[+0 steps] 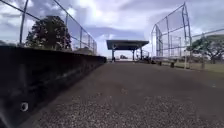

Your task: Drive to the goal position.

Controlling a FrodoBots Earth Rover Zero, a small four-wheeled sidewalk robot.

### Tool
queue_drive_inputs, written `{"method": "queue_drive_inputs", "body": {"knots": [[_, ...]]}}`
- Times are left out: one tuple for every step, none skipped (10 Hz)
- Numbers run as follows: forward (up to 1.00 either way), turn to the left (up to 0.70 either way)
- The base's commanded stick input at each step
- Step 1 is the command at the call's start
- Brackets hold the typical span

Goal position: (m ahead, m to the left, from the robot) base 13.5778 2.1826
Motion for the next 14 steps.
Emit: {"method": "queue_drive_inputs", "body": {"knots": [[0.70, 0.00], [0.70, 0.00], [0.70, 0.00], [0.70, 0.00], [0.70, 0.00], [0.70, 0.00], [0.70, 0.00], [0.70, 0.00], [0.70, 0.00], [0.70, 0.00], [0.70, 0.00], [0.70, 0.00], [0.70, 0.00], [0.70, 0.00]]}}
